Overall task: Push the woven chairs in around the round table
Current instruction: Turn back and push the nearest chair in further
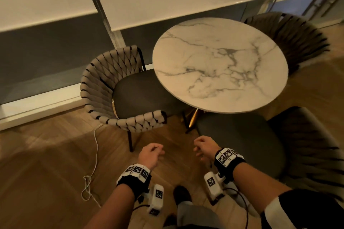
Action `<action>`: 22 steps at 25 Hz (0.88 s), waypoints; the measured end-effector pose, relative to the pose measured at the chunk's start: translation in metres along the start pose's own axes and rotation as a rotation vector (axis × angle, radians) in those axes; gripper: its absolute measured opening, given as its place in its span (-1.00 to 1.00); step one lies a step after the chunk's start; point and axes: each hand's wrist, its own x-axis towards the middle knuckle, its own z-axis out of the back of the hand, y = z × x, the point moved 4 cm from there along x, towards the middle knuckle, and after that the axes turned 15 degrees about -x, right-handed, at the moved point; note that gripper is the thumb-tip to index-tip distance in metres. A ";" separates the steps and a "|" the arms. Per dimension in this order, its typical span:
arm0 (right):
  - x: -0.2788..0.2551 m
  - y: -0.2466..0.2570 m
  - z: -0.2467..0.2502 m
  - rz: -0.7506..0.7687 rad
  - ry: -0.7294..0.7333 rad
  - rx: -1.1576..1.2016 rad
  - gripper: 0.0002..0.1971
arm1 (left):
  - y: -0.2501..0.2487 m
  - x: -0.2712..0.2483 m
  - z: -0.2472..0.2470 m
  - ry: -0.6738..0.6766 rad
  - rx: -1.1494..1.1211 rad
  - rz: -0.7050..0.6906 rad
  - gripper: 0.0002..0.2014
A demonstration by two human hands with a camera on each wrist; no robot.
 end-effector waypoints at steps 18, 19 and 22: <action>-0.116 -0.300 0.181 -0.214 -0.227 -0.508 -0.90 | 0.120 -0.130 -0.171 0.198 0.292 -0.016 -0.84; -0.117 -0.312 0.198 -0.224 -0.220 -0.542 -0.89 | 0.120 -0.133 -0.185 0.197 0.308 -0.026 -0.84; -0.108 -0.351 0.254 -0.234 -0.226 -0.589 -0.88 | 0.125 -0.134 -0.229 0.182 0.349 -0.021 -0.83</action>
